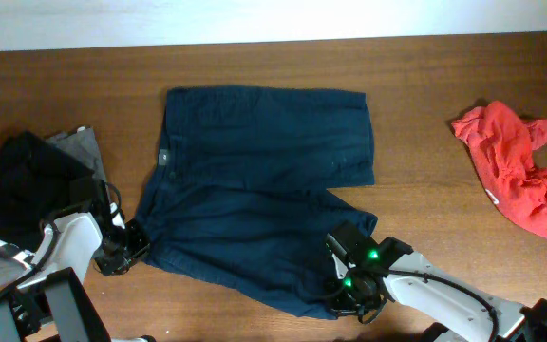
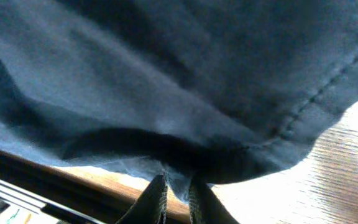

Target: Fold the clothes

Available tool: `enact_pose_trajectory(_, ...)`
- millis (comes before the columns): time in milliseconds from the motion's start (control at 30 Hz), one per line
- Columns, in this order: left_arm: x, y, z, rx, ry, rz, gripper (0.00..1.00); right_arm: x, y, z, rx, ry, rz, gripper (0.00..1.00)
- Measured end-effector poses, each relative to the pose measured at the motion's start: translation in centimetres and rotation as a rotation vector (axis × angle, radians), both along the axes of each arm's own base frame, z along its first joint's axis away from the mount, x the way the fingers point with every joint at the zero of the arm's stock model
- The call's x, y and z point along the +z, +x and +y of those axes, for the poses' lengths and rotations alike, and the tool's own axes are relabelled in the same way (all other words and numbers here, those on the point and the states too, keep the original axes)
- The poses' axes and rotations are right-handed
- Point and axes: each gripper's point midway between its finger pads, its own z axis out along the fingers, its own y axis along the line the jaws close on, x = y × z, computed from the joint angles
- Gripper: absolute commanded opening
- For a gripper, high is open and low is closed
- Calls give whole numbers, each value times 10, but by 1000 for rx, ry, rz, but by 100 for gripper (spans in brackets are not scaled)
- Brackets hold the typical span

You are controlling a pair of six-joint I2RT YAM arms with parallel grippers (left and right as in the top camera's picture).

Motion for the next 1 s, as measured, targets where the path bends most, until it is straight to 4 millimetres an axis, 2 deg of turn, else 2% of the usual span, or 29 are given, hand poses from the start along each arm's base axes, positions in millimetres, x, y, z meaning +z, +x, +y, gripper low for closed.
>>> enact_pose_trajectory(67,0,0,0,0,0,0,25,1,-1,1,3,9,5,24)
enact_pose_trajectory(133,0,0,0,0,0,0,25,1,-2,2,12,18,7,12)
enact_pose_trajectory(200,0,0,0,0,0,0,25,2,-2,3,7,23,13,4)
enact_pose_trajectory(433,0,0,0,-13,0,-1,25,2,-4,2,9,16,18,4)
enact_pose_trajectory(567,0,-2,-1,-34,-6,5,25,9,-2,-14,-17,-78,-6,4)
enact_pose_trajectory(667,2,-6,-7,-53,-37,21,22,31,11,-25,-53,-141,-82,4)
enact_pose_trajectory(800,11,-9,-12,-76,-72,37,21,77,36,-38,-135,-196,-246,4)
enact_pose_trajectory(900,20,-9,-15,-85,-81,18,2,106,51,-42,-183,-189,-355,4)
enact_pose_trajectory(1000,31,-7,-17,-98,-80,-19,1,120,59,-44,-209,-177,-415,4)
